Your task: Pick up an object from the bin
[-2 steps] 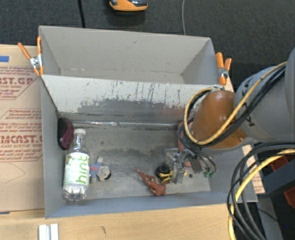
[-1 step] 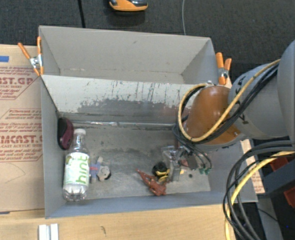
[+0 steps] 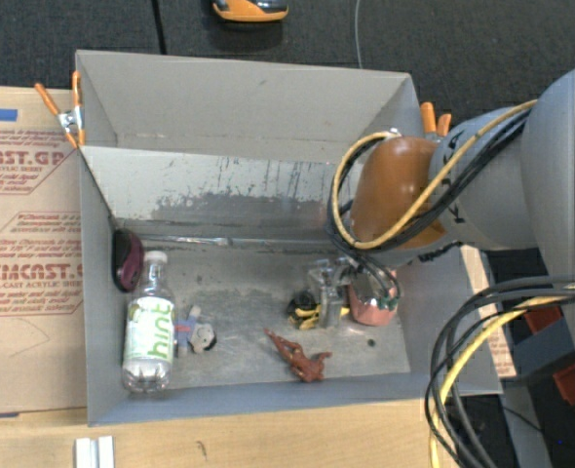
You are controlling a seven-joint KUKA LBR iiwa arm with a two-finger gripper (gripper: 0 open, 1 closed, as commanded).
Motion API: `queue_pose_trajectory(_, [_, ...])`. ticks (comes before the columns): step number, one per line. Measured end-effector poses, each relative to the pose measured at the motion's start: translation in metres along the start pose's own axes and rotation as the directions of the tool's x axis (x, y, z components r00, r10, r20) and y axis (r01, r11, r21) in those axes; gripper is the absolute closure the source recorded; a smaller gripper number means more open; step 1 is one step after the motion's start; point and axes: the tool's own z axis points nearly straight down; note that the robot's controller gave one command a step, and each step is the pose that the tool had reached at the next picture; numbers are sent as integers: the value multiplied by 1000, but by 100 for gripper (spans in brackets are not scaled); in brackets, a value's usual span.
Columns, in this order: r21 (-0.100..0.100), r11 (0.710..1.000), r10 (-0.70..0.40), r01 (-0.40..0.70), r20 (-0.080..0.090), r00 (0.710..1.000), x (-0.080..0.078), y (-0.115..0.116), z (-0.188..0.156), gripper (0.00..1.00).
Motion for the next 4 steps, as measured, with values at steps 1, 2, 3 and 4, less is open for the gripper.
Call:
queue_pose_trajectory(1, [0, 1000, -4, 4, 30, 1000, -14, 1, -2, 100])
queue_pose_trajectory(2, [2, 1000, -11, 11, 7, 1000, -12, 25, -2, 100])
queue_pose_trajectory(3, [0, 1000, -17, 17, 19, 1000, -21, 34, -4, 100])
queue_pose_trajectory(4, [-1, 1000, -9, 9, 22, 1000, 3, 53, -4, 100])
